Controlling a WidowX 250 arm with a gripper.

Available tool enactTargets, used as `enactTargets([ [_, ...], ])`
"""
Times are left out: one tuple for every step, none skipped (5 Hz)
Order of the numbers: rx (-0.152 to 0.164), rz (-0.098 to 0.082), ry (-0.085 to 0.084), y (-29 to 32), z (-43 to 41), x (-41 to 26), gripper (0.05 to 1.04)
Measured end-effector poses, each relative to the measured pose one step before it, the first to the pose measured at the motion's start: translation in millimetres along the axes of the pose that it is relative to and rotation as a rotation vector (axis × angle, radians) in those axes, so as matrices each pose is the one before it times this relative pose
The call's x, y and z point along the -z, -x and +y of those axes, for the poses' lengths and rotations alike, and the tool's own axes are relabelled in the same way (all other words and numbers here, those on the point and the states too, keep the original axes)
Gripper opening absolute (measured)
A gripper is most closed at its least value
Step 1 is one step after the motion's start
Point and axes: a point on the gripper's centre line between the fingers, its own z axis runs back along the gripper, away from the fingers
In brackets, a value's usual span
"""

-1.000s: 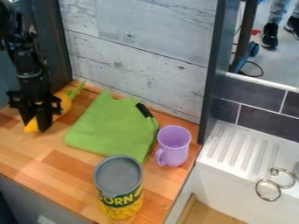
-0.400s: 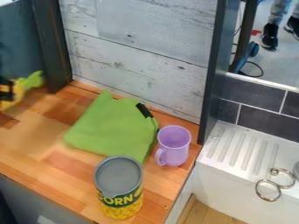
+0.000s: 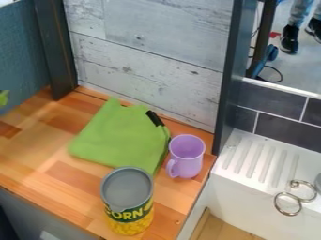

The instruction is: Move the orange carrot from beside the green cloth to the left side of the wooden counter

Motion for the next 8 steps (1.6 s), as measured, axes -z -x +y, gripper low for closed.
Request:
enactTargets([
  [0.0357,0.0205,0.0492,-20.82,-8.59,23.94,0.351],
  [0.0370,0.0119,0.0811,-20.76,-11.71,14.75,0.351],
  [0.0493,0.0065,0.0180,-10.07,-1.49,8.61,0.345],
  [0.0156,0.0217,-0.0072,3.00,1.11,1.02,0.417],
  [-0.0044,0.0715,-0.0250,13.81,2.62,3.25,0.714],
  [-0.0423,-0.0018,-0.0365,15.30,3.94,-11.98,0.972],
  [-0.0280,-0.0989,-0.0474,16.14,-1.16,-38.93,1.005],
  [0.0412,-0.0912,-0.0537,19.58,-14.01,-41.09,1.001],
])
